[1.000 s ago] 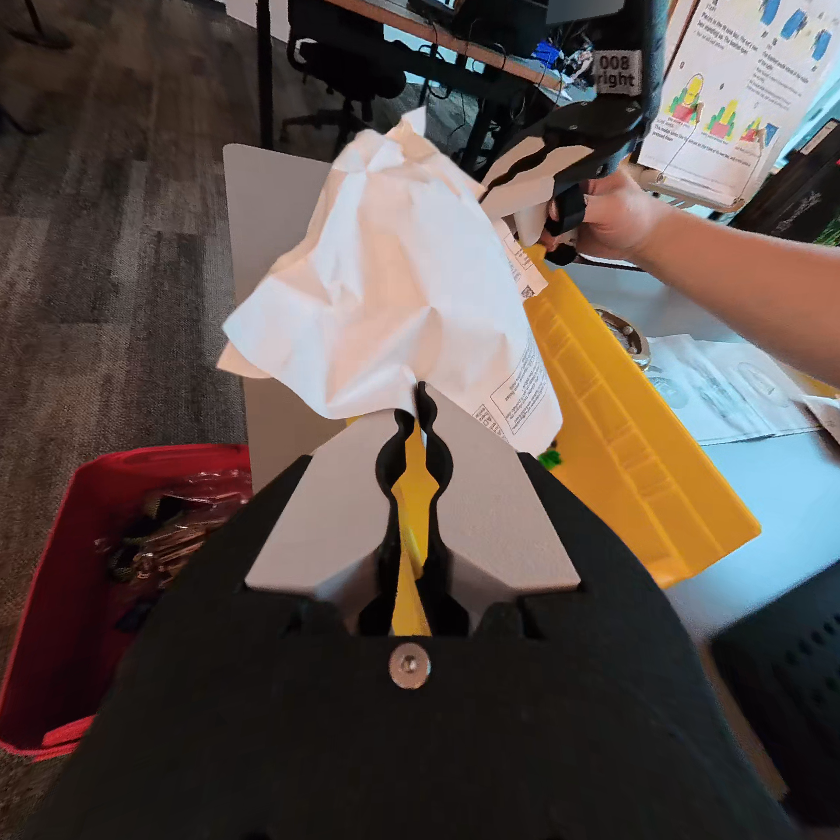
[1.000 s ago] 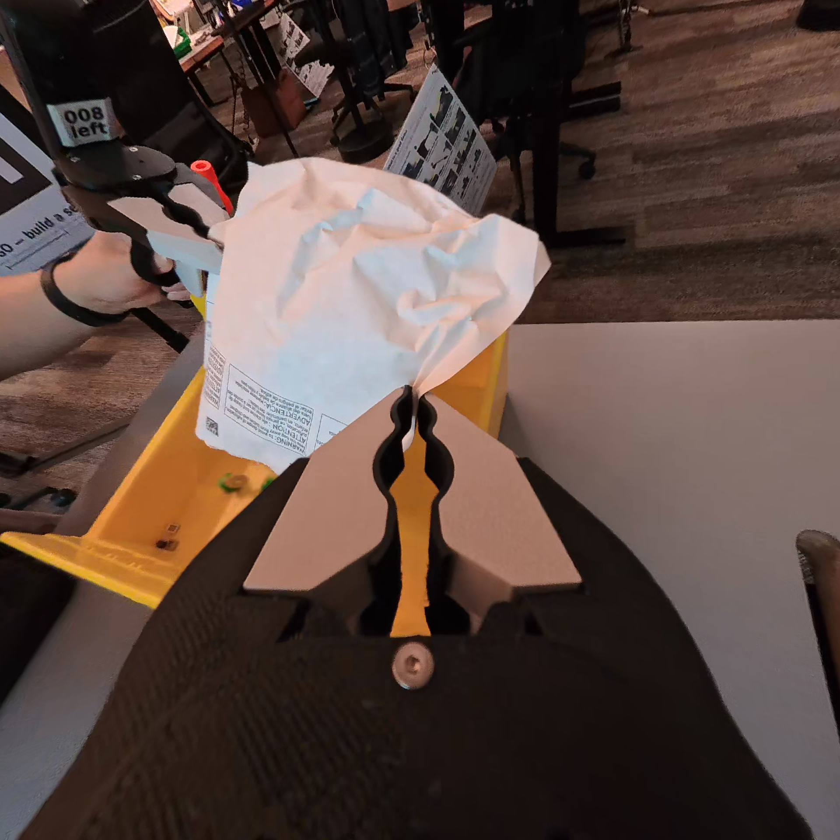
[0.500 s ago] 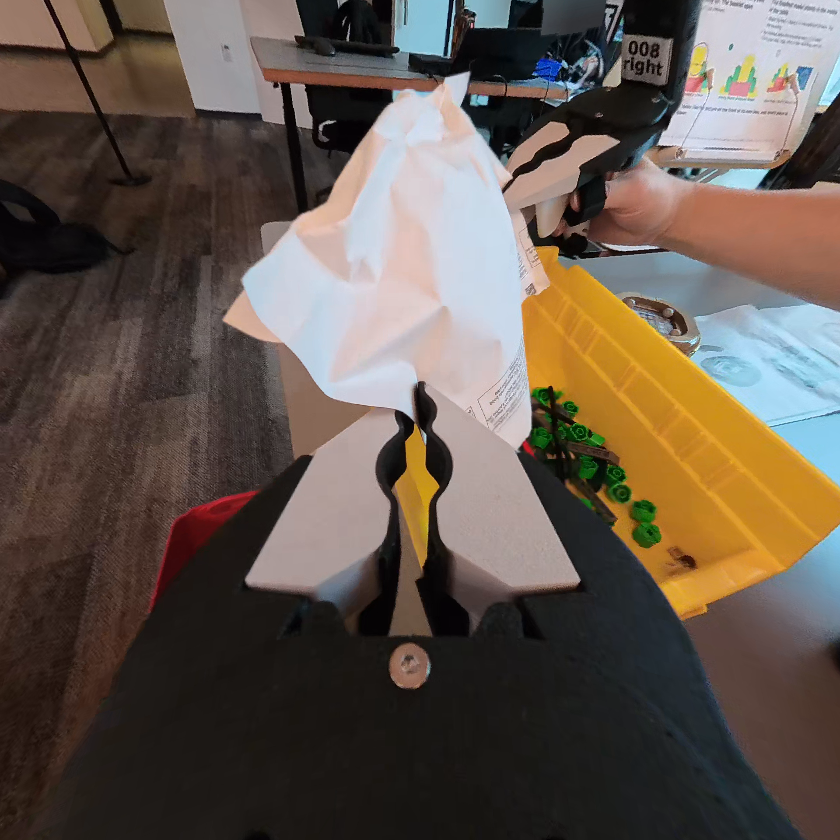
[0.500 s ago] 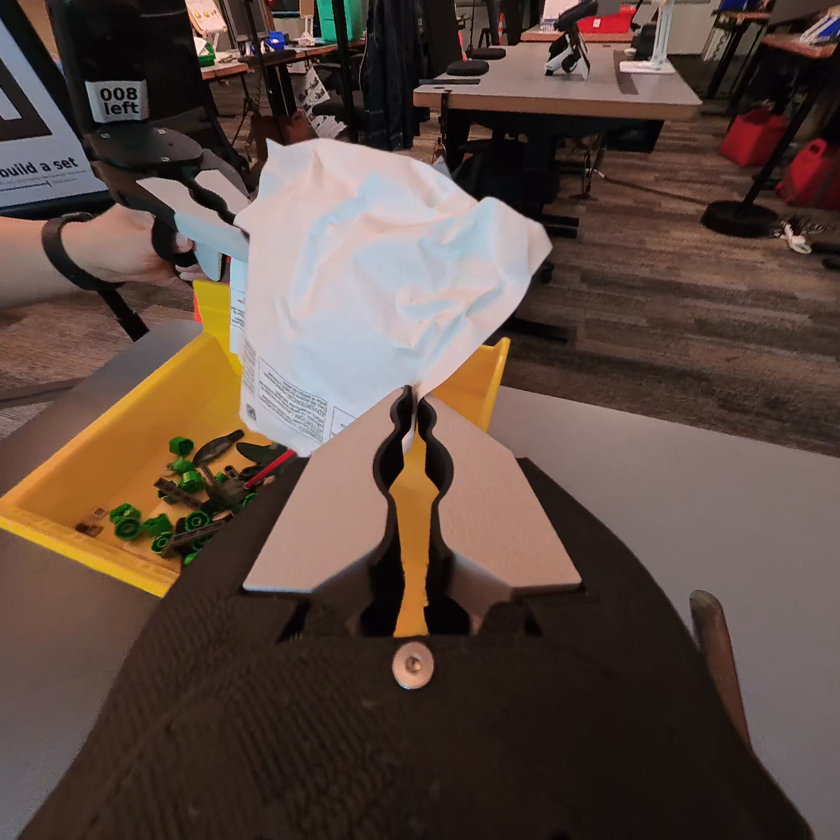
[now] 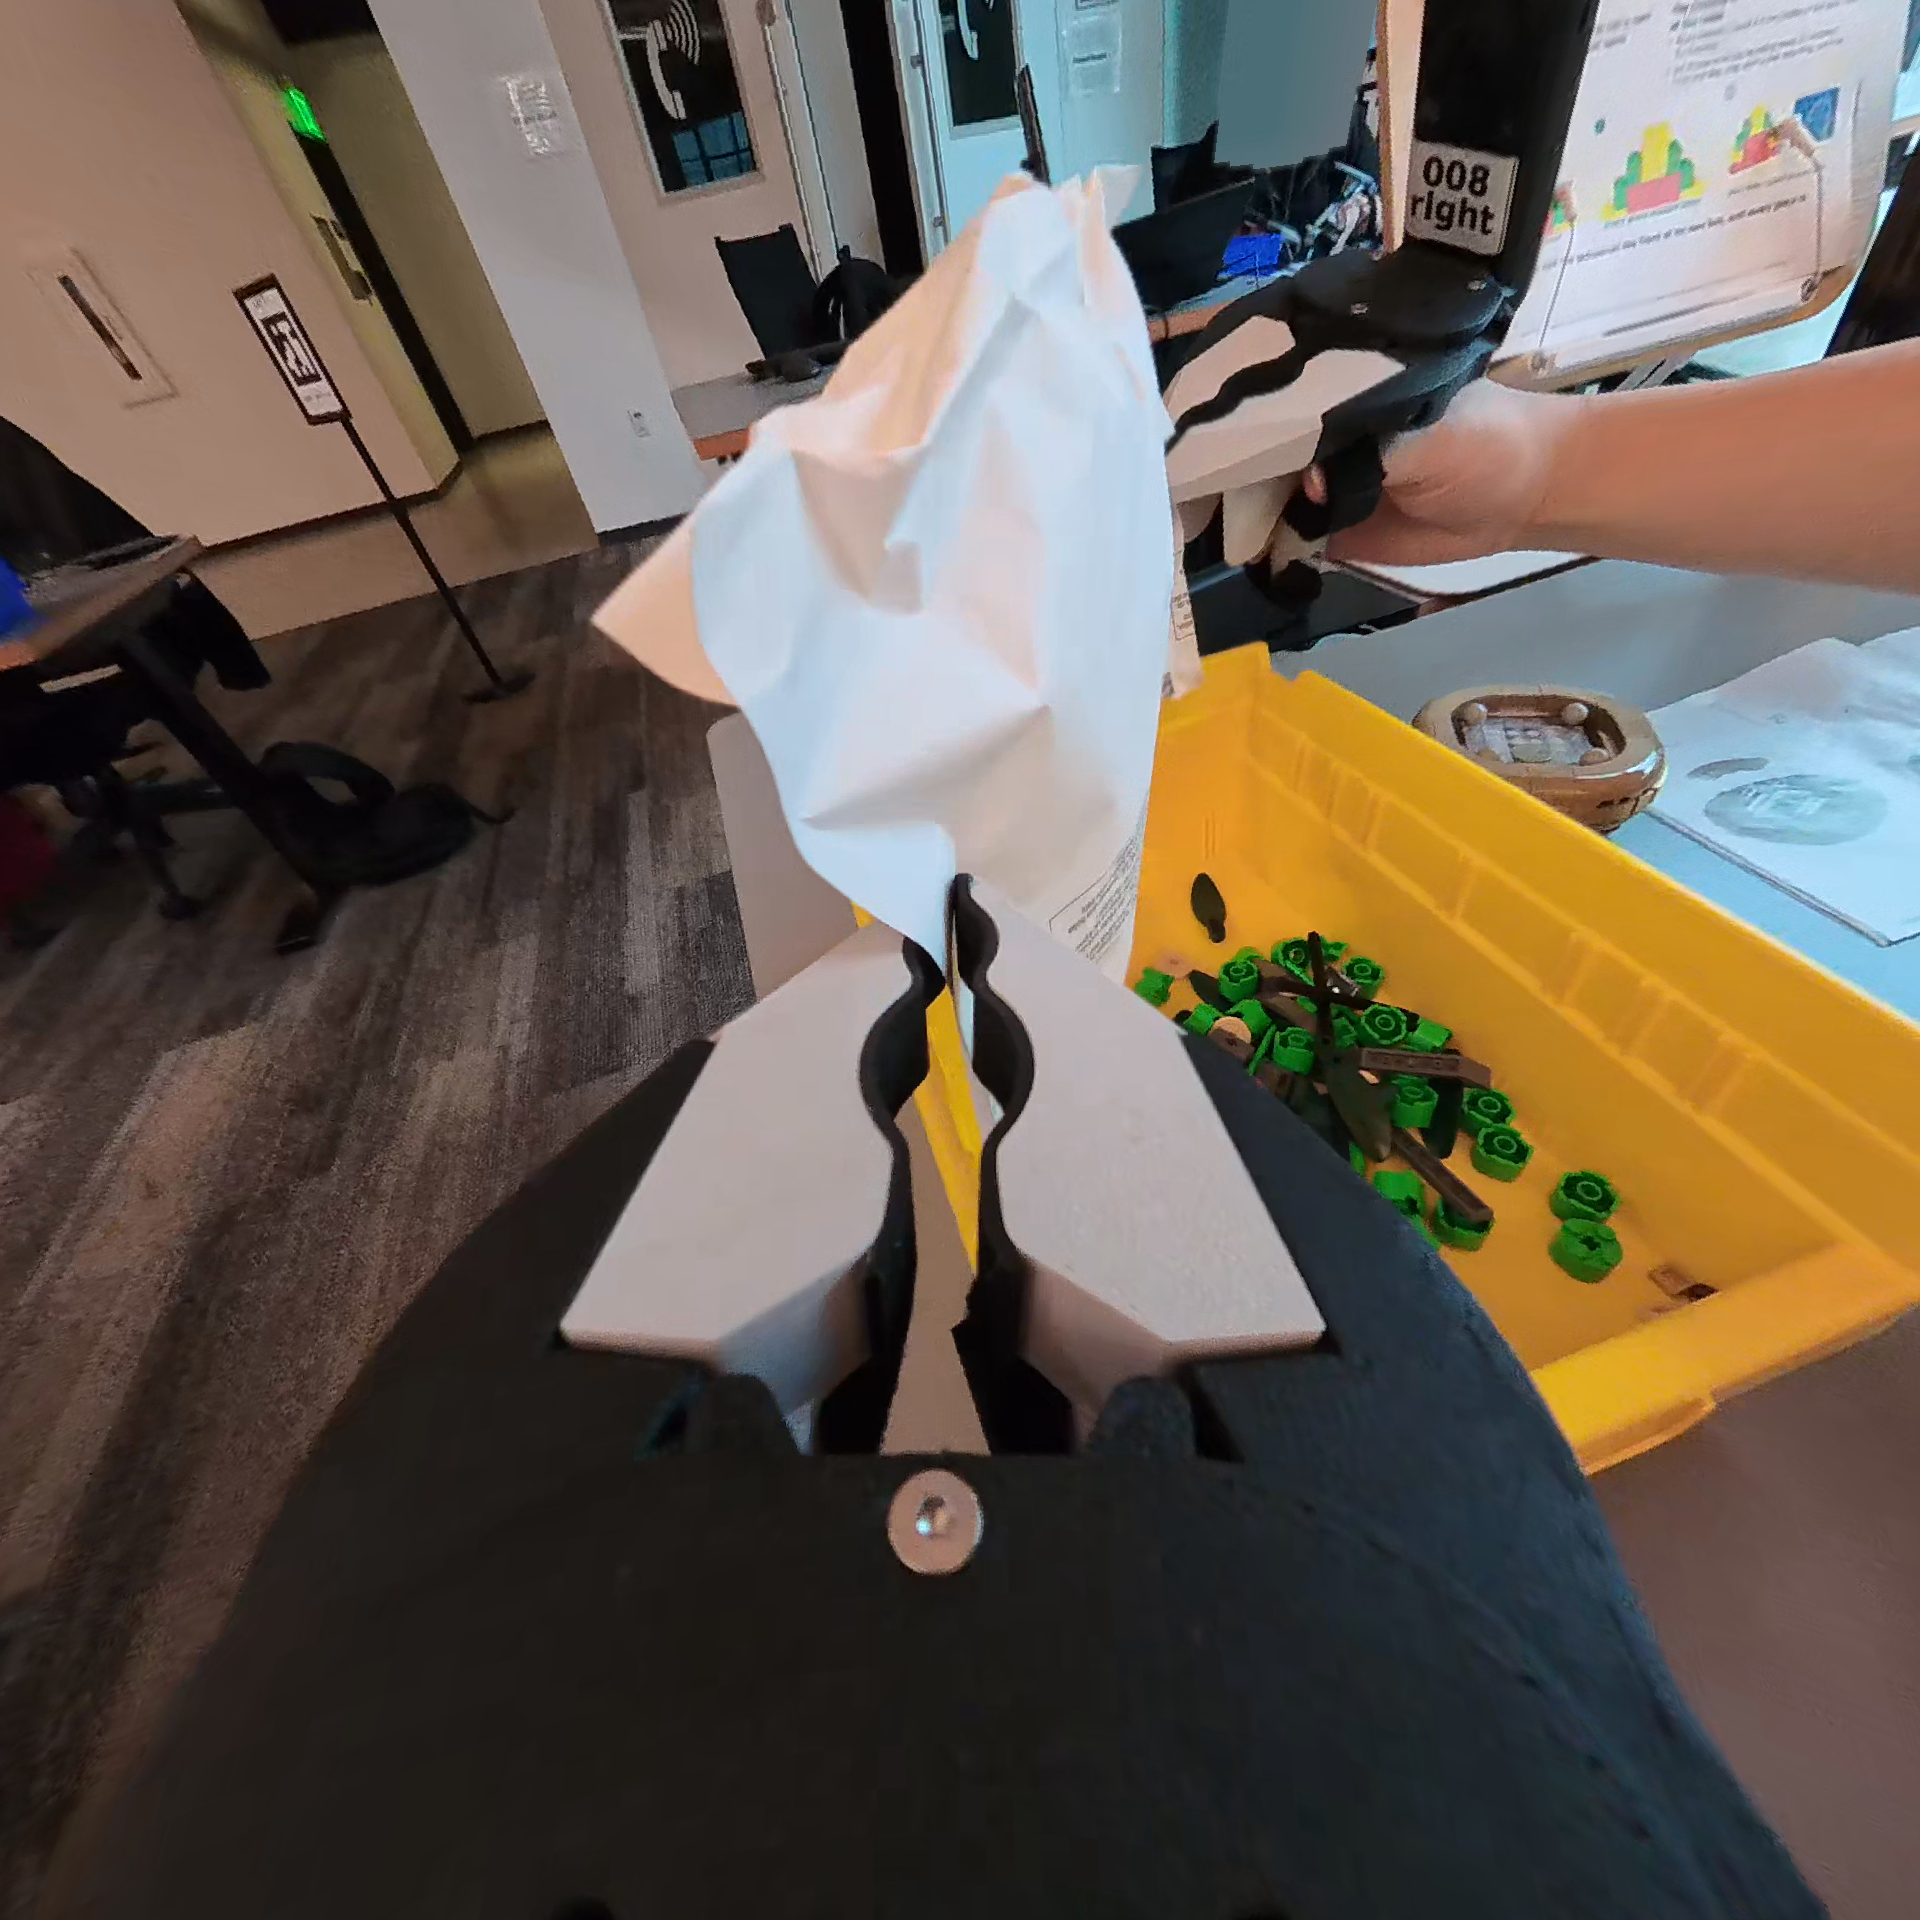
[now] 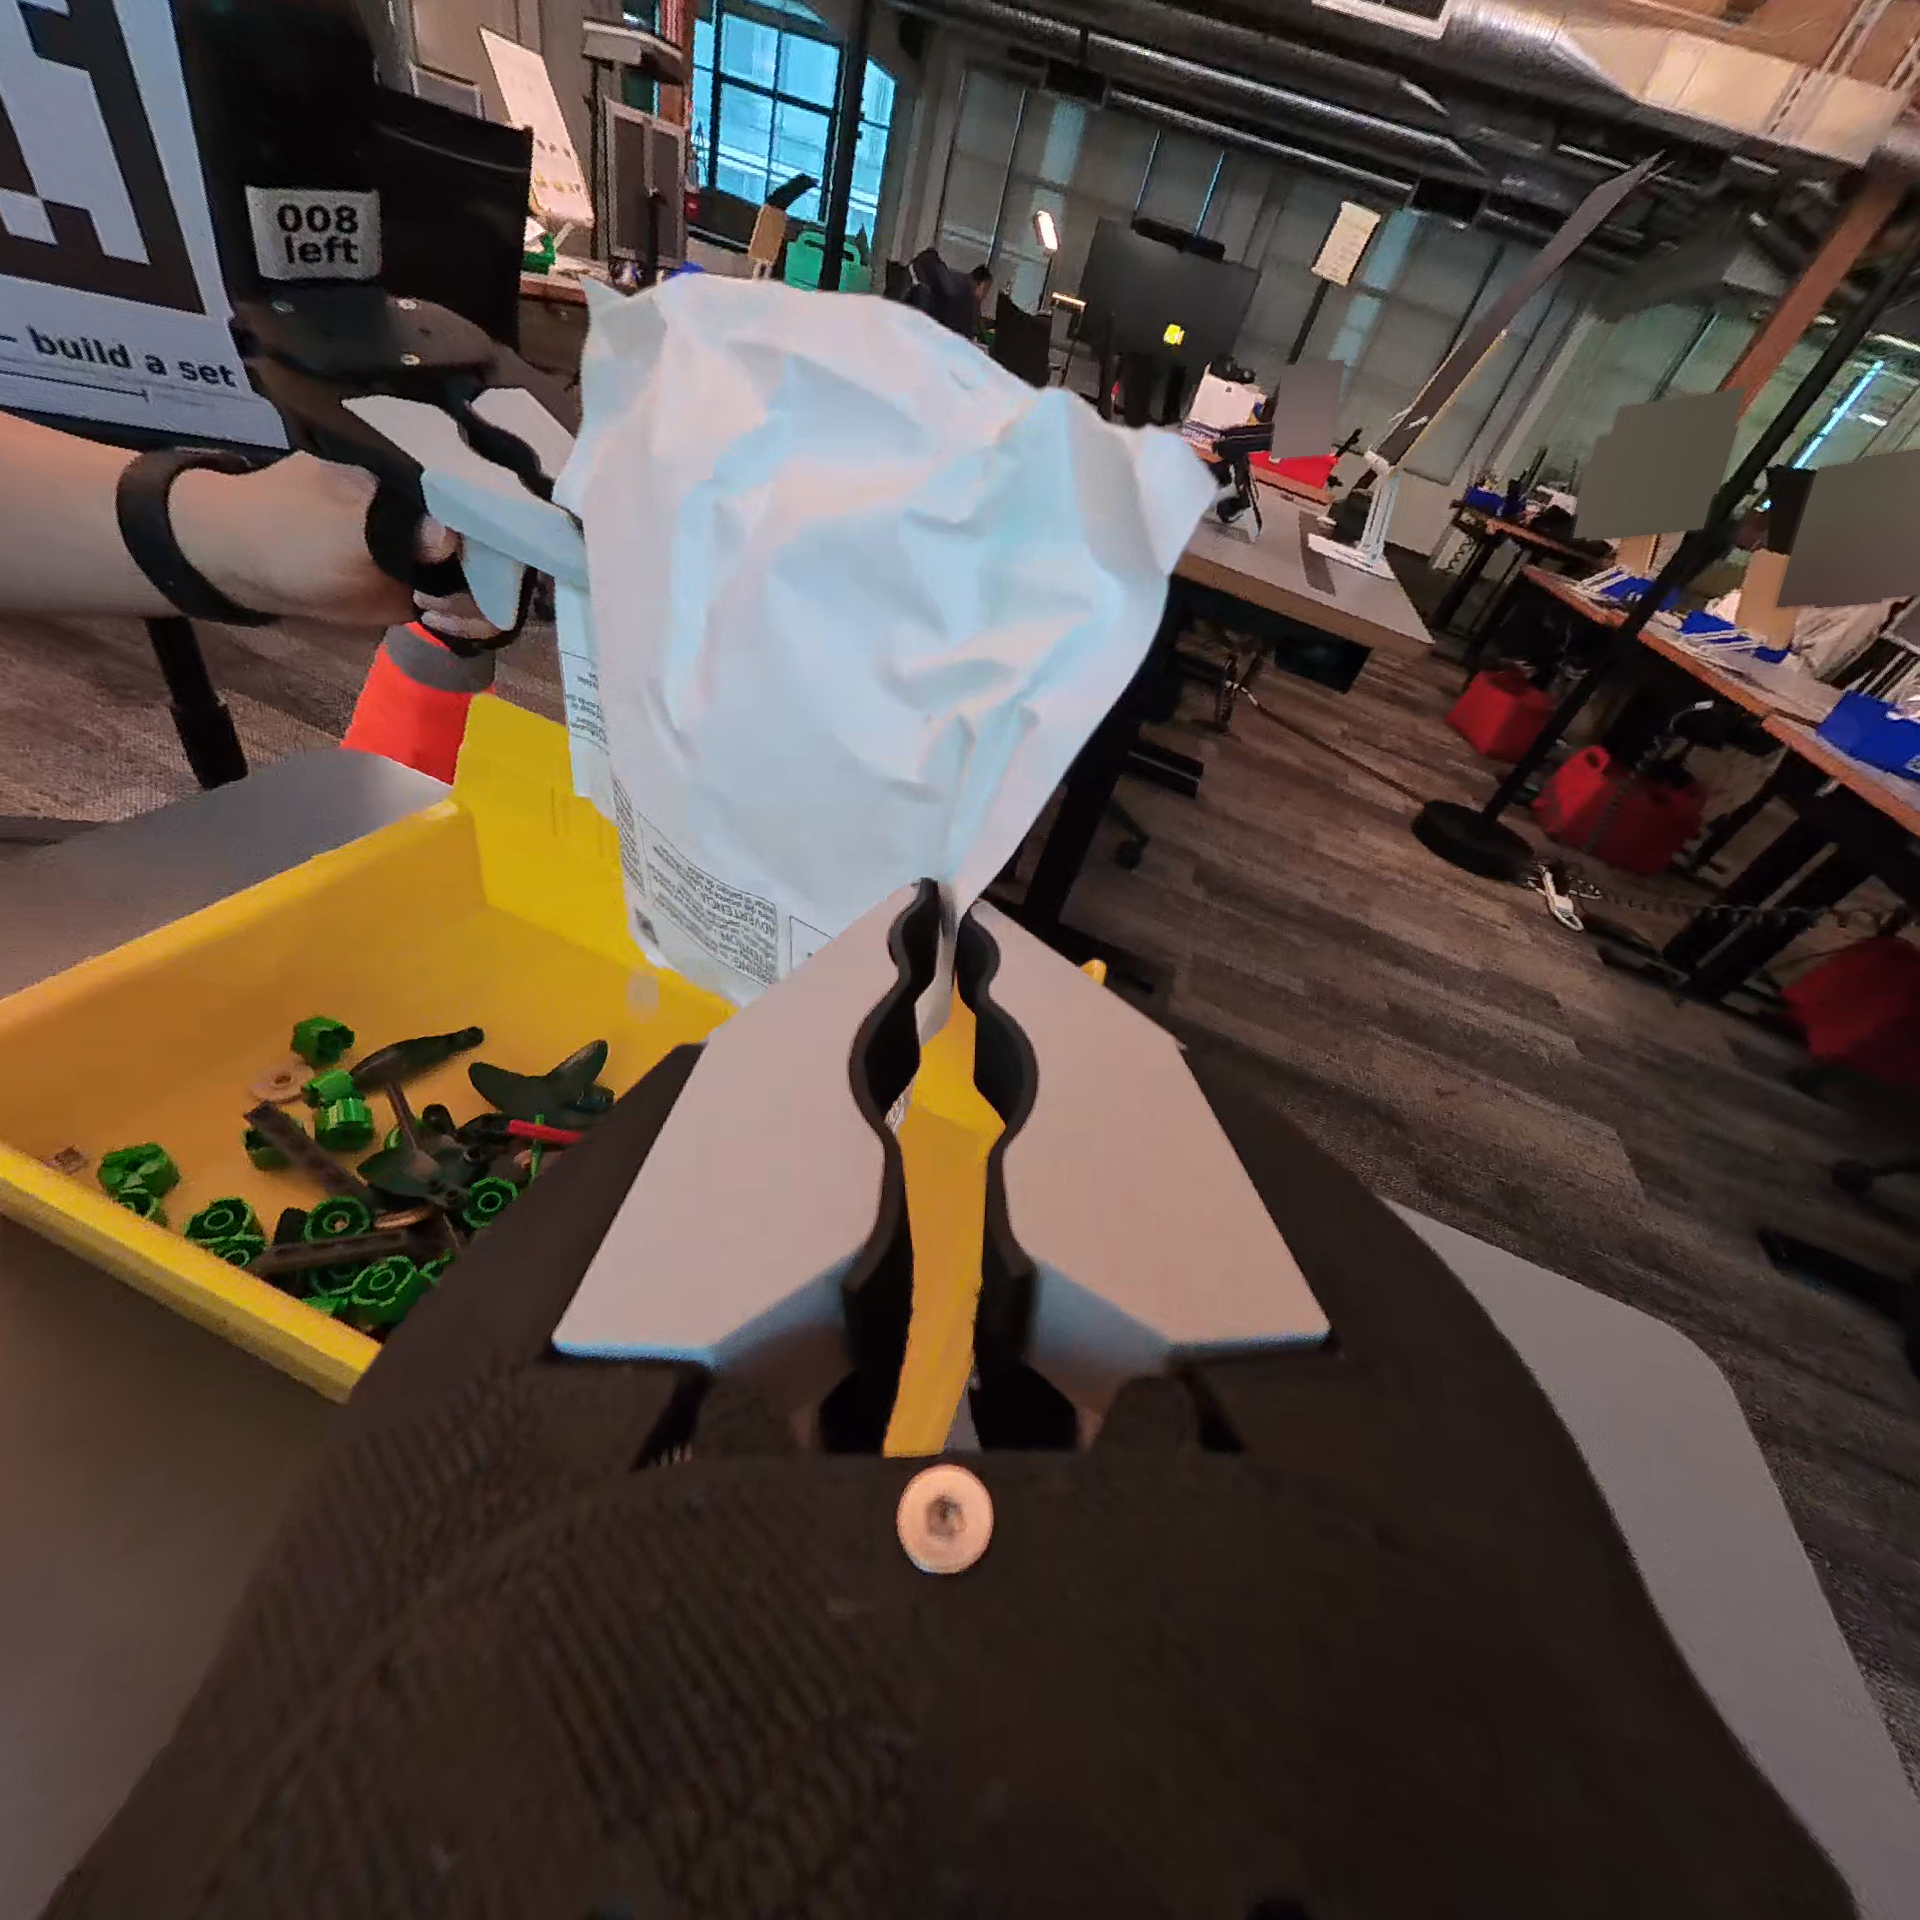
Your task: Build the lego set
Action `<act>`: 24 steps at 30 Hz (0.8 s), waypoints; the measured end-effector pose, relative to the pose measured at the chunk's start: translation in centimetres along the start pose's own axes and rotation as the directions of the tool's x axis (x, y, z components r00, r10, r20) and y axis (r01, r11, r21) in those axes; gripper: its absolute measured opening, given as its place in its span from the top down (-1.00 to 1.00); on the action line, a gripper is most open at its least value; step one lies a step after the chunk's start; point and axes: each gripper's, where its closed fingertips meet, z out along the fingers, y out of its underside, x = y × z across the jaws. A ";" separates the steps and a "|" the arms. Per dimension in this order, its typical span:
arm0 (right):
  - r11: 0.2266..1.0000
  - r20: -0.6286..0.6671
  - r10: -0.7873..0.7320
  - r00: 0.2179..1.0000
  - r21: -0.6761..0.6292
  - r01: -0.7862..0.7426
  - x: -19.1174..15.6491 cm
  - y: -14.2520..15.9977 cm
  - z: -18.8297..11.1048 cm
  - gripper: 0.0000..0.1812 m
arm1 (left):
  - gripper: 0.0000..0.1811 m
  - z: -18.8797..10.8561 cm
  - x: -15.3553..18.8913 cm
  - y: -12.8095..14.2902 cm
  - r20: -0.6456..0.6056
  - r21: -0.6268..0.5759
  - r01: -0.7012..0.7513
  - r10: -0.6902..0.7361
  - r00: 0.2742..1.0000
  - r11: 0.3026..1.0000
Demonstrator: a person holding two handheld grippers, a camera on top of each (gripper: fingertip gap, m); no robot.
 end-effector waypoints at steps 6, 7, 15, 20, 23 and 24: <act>0.999 0.008 -0.042 0.999 -0.009 0.042 -0.7 -0.1 -0.6 1.00 | 1.00 0.1 0.8 -0.2 -0.012 0.001 -0.004 0.004 1.000 1.000; 0.999 0.000 -0.038 0.999 0.010 0.038 -0.6 -0.3 -0.9 1.00 | 1.00 0.0 0.9 -0.3 -0.014 0.011 -0.005 0.005 1.000 1.000; 0.999 0.045 -0.041 0.998 0.001 0.041 -2.4 1.7 -0.8 1.00 | 1.00 -0.1 2.1 0.9 -0.023 -0.022 -0.048 0.048 0.999 0.999; 1.000 0.072 0.012 0.997 0.010 -0.012 -3.1 2.2 -1.1 1.00 | 1.00 0.3 2.8 1.1 -0.055 -0.026 -0.011 0.010 0.998 1.000; 0.999 0.068 0.044 0.997 0.024 -0.046 -2.8 2.1 -1.4 1.00 | 1.00 0.3 2.7 0.6 -0.066 -0.010 0.010 -0.010 0.998 1.000; 1.000 0.072 0.028 0.997 0.003 -0.029 -2.9 2.3 -1.5 1.00 | 1.00 0.4 2.9 0.5 -0.081 -0.008 0.016 -0.017 0.997 1.000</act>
